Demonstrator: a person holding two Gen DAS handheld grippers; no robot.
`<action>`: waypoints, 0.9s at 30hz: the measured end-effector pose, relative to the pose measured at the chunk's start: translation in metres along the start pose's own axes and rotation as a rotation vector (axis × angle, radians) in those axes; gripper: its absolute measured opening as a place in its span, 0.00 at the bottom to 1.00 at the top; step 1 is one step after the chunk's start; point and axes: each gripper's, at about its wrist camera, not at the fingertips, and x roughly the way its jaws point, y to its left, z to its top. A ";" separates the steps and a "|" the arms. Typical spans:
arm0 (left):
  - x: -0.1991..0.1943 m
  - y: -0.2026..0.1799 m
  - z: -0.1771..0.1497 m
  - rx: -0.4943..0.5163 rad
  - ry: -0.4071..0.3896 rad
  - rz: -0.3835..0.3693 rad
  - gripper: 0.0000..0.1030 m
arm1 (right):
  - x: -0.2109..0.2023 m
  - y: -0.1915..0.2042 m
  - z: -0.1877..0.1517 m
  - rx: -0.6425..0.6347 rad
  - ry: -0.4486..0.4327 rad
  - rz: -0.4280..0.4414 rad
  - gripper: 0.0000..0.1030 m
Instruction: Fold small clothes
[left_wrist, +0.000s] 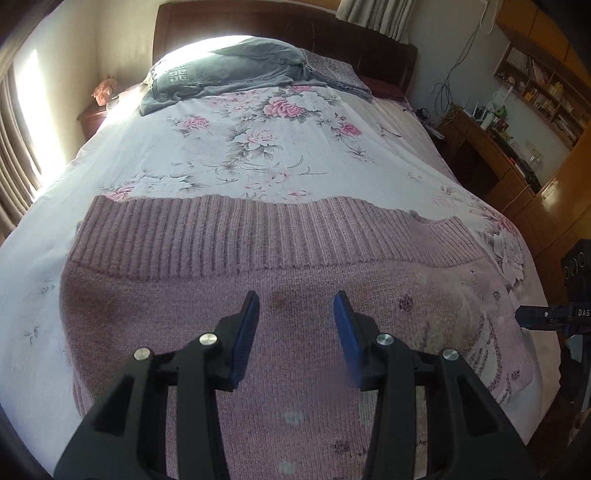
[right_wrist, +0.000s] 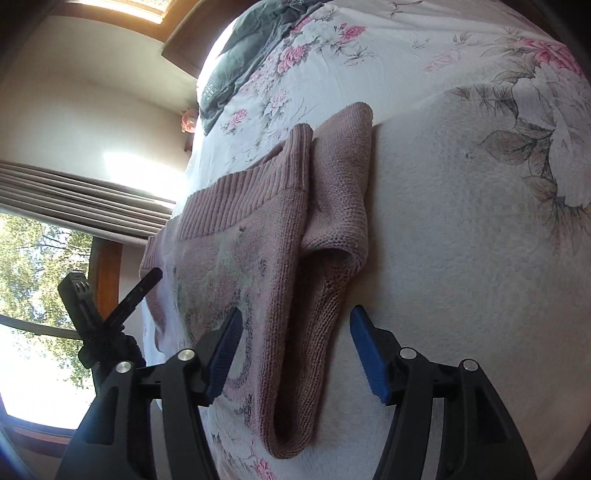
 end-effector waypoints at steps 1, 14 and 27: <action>0.006 0.000 0.001 -0.009 0.017 -0.002 0.40 | 0.003 -0.002 0.002 0.011 0.001 0.012 0.58; 0.023 0.013 -0.012 -0.072 0.043 -0.031 0.46 | 0.021 -0.009 0.016 0.058 -0.019 0.071 0.52; 0.024 0.016 -0.013 -0.070 0.041 -0.041 0.48 | 0.018 -0.009 0.001 0.024 -0.027 0.090 0.46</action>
